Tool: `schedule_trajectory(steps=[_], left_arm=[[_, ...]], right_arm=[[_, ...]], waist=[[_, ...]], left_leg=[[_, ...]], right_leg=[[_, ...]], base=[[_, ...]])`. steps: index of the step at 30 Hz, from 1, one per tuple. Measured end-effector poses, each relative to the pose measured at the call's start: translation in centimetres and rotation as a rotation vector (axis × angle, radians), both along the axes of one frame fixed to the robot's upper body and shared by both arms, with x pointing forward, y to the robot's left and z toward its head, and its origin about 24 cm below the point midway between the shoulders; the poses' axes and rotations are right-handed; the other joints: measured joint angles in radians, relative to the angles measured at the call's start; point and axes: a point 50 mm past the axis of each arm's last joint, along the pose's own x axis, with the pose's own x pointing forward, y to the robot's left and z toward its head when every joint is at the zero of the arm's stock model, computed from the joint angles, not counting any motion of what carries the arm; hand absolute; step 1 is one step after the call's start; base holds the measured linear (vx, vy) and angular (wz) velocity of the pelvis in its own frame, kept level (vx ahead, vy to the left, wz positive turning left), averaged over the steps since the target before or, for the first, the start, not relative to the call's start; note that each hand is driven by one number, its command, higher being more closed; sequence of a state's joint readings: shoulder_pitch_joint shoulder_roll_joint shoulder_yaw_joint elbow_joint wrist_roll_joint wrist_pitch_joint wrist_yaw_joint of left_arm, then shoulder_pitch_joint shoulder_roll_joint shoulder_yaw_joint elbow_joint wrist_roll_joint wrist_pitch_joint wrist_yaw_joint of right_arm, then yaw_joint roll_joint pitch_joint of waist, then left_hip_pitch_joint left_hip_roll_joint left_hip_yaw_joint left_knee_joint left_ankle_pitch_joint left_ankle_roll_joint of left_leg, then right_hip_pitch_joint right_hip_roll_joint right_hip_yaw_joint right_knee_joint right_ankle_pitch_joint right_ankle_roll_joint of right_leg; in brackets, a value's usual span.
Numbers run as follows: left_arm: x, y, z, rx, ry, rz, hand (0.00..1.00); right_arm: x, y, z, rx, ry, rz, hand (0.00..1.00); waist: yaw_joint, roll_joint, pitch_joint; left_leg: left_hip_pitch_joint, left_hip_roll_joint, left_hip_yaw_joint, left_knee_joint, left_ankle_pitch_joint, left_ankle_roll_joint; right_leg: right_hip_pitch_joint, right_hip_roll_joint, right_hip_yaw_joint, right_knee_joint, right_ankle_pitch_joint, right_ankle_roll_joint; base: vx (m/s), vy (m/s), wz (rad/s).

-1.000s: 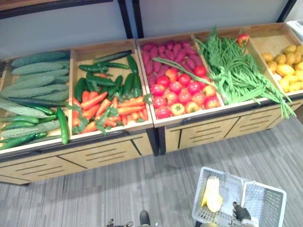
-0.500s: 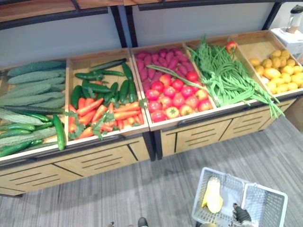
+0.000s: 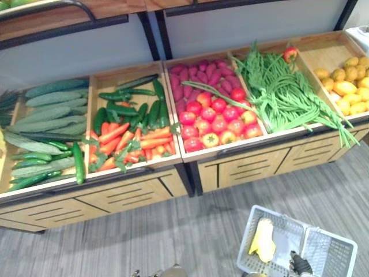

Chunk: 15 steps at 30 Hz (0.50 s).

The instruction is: Pick vegetable in the basket

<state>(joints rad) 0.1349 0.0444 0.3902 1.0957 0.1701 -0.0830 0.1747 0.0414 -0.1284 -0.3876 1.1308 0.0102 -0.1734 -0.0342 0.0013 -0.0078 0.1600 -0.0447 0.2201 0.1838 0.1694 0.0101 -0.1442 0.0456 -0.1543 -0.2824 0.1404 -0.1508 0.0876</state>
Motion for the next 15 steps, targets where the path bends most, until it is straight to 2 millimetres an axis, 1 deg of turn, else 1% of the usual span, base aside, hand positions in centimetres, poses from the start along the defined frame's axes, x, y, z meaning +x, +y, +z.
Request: schedule_trajectory(steps=[2,4,5,7,8,9,10,11,12,13,14,15], left_arm=[[0.0,0.3,0.1,0.009,0.002,-0.003,0.0],[-0.2,0.6,0.1,0.022,0.015,-0.026,0.0],[-0.3,0.7,0.1,0.027,0.02,-0.037,0.0],[-0.2,0.8,0.1,0.034,0.025,-0.065,0.0],[-0.1,0.7,0.1,0.034,0.026,-0.079,0.0],[-0.1,0.9,0.2,0.038,0.026,-0.08,0.0],[-0.4,1.0,0.1,0.039,0.032,-0.081,0.0],[-0.7,1.1,0.1,0.039,0.041,-0.08,0.0],[-1.0,1.1,0.1,0.035,0.048,-0.08,0.0],[-1.1,1.1,0.1,0.035,0.05,-0.079,0.0],[-1.1,1.3,0.1,0.039,0.051,-0.079,0.0],[-1.3,1.7,0.2,0.046,0.057,-0.075,0.0]], right_arm=[[0.0,0.6,-0.2,0.016,0.003,-0.001,1.0],[0.0,1.2,-0.3,0.029,0.002,0.002,1.0],[0.0,1.2,-0.3,0.028,0.002,0.005,1.0],[0.2,1.0,-0.2,0.02,-0.003,0.009,1.0],[0.4,0.9,-0.1,0.015,-0.015,0.01,1.0],[0.6,1.0,-0.1,0.017,-0.022,0.011,1.0],[0.9,1.0,0.1,0.014,-0.038,0.014,1.0],[1.0,1.0,0.2,0.011,-0.044,0.014,1.0],[1.2,0.9,0.3,0.007,-0.054,0.016,1.0],[1.3,0.9,0.3,0.006,-0.057,0.016,1.0],[1.4,1.0,0.3,0.007,-0.062,0.017,1.0],[1.5,1.1,0.4,0.009,-0.067,0.02,1.0]], waist=[[0.001,-0.009,-0.008],[0.0,-0.027,-0.012],[0.0,-0.032,-0.014],[-0.001,-0.028,-0.025],[-0.002,-0.026,-0.026],[-0.001,-0.035,-0.024],[-0.001,-0.042,-0.025],[-0.003,-0.045,-0.031],[-0.004,-0.039,-0.037],[-0.004,-0.04,-0.043],[-0.002,-0.049,-0.051],[-0.001,-0.06,-0.054]], left_leg=[[0.015,-0.006,0.004,-0.036,-0.002,-0.002],[0.027,-0.019,0.012,-0.064,-0.006,-0.002],[0.032,-0.025,0.023,-0.073,-0.017,0.001],[0.033,-0.03,0.027,-0.092,-0.066,0.012],[0.038,-0.034,0.027,-0.103,-0.1,0.015],[0.043,-0.04,0.032,-0.102,-0.104,0.019],[0.049,-0.055,0.045,-0.105,-0.121,0.039],[0.057,-0.065,0.05,-0.104,-0.133,0.041],[0.068,-0.074,0.051,-0.104,-0.138,0.049],[0.07,-0.076,0.05,-0.104,-0.14,0.052],[0.081,-0.082,0.048,-0.112,-0.141,0.055],[0.094,-0.09,0.044,-0.125,-0.14,0.056]], right_leg=[[0.001,0.001,0.016,-0.02,0.015,0.01],[-0.009,-0.005,0.024,-0.021,0.035,0.019],[-0.018,-0.011,0.035,-0.011,0.037,0.022],[-0.061,-0.018,0.057,0.028,0.04,0.027],[-0.093,-0.024,0.074,0.074,0.04,0.027],[-0.108,-0.032,0.084,0.105,0.04,0.027],[-0.147,-0.055,0.107,0.196,0.045,0.035],[-0.187,-0.07,0.128,0.274,0.054,0.035],[-0.23,-0.083,0.143,0.368,0.088,0.022],[-0.25,-0.086,0.15,0.405,0.11,0.019],[-0.279,-0.097,0.156,0.462,0.144,0.012],[-0.289,-0.109,0.153,0.488,0.157,0.011]], base=[[0.04,0.077,-0.06],[0.01,0.094,-0.1],[-0.02,0.128,-0.16],[-0.04,0.169,-0.24],[-0.05,0.177,-0.24],[-0.06,0.178,-0.23],[-0.08,0.135,-0.17],[-0.1,0.205,-0.12],[-0.07,0.143,-0.03],[-0.02,0.195,0.04],[0.03,0.117,0.09],[0.04,0.124,0.11]])
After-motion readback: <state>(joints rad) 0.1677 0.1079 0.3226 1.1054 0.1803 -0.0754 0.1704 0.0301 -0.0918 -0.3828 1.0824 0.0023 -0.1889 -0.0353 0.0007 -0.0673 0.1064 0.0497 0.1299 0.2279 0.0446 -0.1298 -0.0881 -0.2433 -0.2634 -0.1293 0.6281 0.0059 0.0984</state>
